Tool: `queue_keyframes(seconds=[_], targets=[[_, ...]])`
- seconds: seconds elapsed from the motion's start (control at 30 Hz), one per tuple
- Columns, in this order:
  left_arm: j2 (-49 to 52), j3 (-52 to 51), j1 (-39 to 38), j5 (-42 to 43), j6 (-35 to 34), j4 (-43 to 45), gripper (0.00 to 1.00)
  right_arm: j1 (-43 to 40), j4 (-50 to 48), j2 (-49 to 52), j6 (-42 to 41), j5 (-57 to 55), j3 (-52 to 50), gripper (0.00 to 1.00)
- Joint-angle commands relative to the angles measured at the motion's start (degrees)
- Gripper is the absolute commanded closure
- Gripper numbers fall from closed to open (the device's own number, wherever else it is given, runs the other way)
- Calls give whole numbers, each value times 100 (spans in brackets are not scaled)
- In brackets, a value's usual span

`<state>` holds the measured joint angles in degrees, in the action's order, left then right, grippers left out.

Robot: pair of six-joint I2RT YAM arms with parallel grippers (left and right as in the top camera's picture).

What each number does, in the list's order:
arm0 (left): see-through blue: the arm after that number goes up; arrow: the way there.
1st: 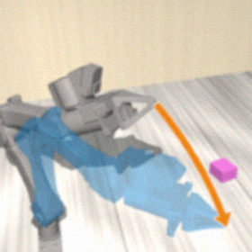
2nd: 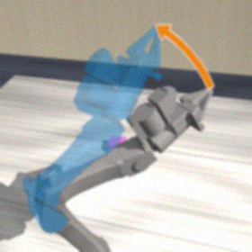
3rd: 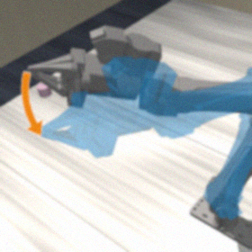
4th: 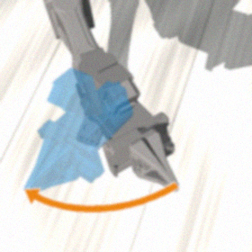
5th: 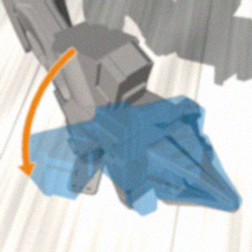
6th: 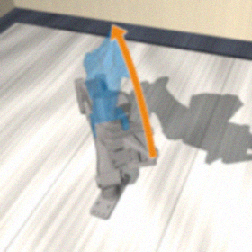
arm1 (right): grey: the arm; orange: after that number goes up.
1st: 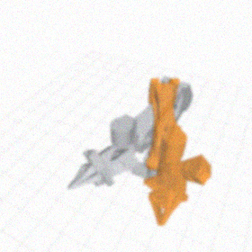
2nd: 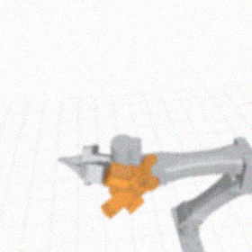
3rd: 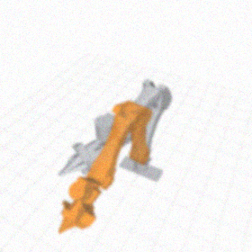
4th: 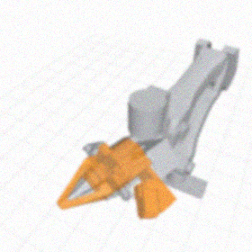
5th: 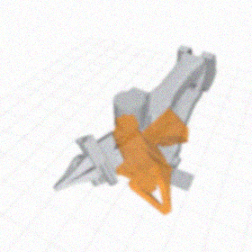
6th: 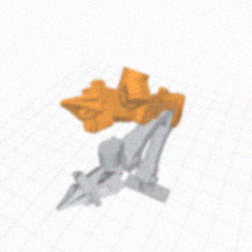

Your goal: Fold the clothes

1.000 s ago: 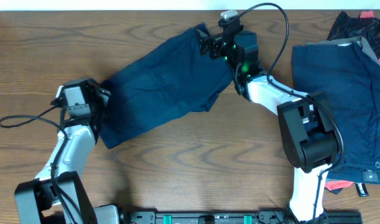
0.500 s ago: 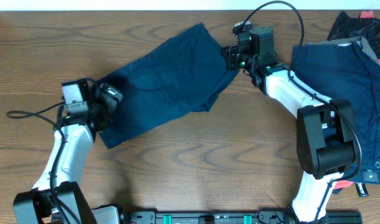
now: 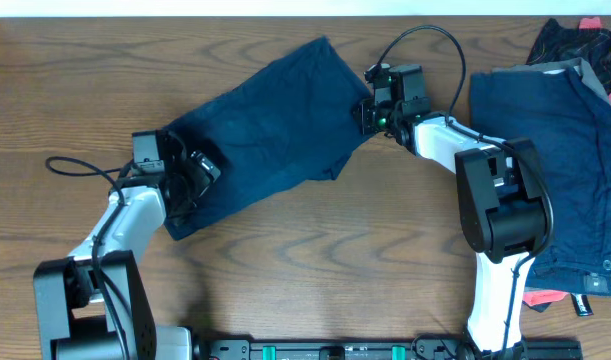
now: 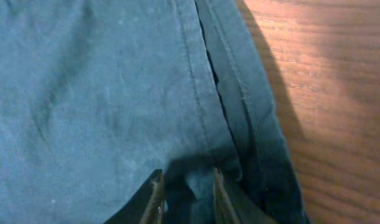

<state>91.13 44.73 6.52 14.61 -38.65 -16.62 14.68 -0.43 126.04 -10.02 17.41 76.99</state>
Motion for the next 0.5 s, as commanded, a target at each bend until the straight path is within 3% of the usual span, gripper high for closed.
queue_keyframes(seconds=[0.0,0.2,0.47], targets=[[153,-37,-13,-116,74,-229,2,96,503,111,-22,-809,-50,79],[155,-37,-13,59,487,-675,2,33,2050,-190,-291,-2170,-50,91],[-44,-35,-13,739,1130,-1231,2,-26,3727,-815,-365,-2828,-50,99]])
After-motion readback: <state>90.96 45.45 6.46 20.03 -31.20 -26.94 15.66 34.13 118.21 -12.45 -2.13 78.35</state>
